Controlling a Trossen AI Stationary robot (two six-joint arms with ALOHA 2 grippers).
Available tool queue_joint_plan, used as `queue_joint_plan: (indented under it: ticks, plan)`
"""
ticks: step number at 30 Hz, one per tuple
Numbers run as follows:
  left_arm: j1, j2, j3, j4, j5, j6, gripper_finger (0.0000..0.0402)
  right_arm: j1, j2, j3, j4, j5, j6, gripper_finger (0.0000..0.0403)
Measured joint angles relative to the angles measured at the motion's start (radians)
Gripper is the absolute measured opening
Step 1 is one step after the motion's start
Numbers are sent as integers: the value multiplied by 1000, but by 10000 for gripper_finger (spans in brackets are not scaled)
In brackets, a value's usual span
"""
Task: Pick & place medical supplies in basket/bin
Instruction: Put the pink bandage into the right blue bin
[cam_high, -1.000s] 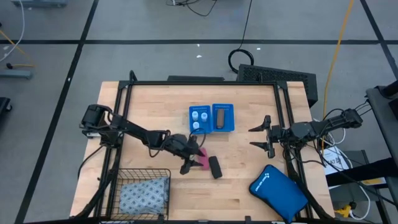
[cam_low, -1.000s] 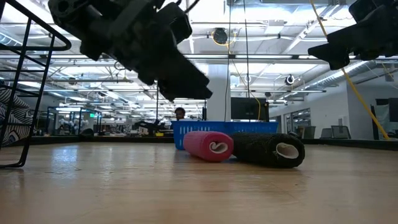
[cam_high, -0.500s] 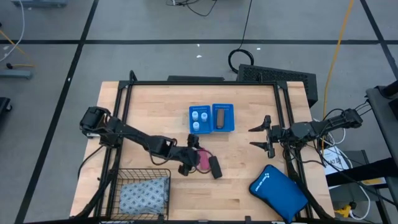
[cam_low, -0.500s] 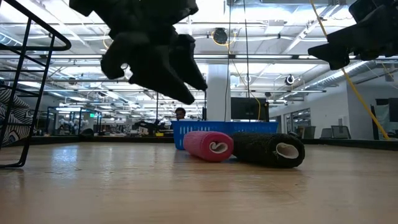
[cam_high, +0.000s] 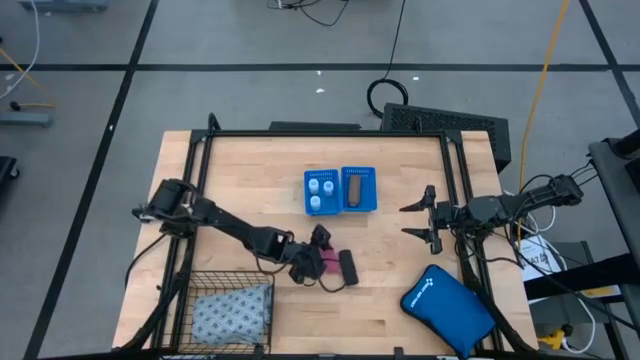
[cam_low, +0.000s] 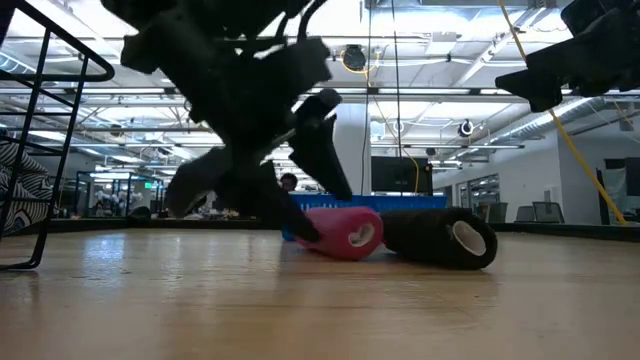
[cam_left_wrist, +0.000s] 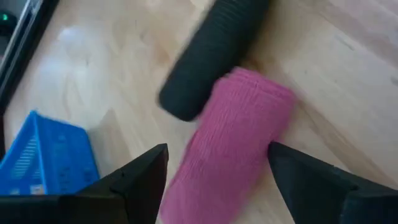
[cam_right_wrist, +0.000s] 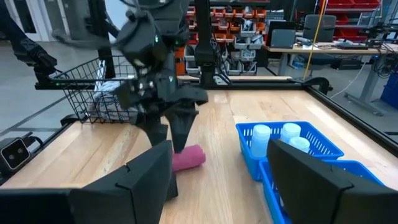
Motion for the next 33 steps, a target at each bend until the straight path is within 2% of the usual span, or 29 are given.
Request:
queue_joint_plan:
  ticks: [4, 7, 16, 23, 28, 33]
  plan:
    - [3, 42, 0, 29, -13, 59, 271, 0, 2, 0, 0, 0, 0, 254]
    - [13, 56, 1, 52, -16, 6, 266, 0, 2, 0, 0, 0, 0, 254]
    - [71, 59, 1, 42, -1, -487, 240, 0, 3, 0, 0, 0, 1, 254]
    - [114, 59, 1, 48, 133, -795, 235, 0, 3, 0, 0, 1, 1, 254]
    - [143, 59, 1, 52, 169, -1041, 240, 0, 3, 0, 1, 0, 8, 254]
    - [166, 59, -1, 88, 214, -1153, 228, 0, 3, 0, 53, 0, 67, 254]
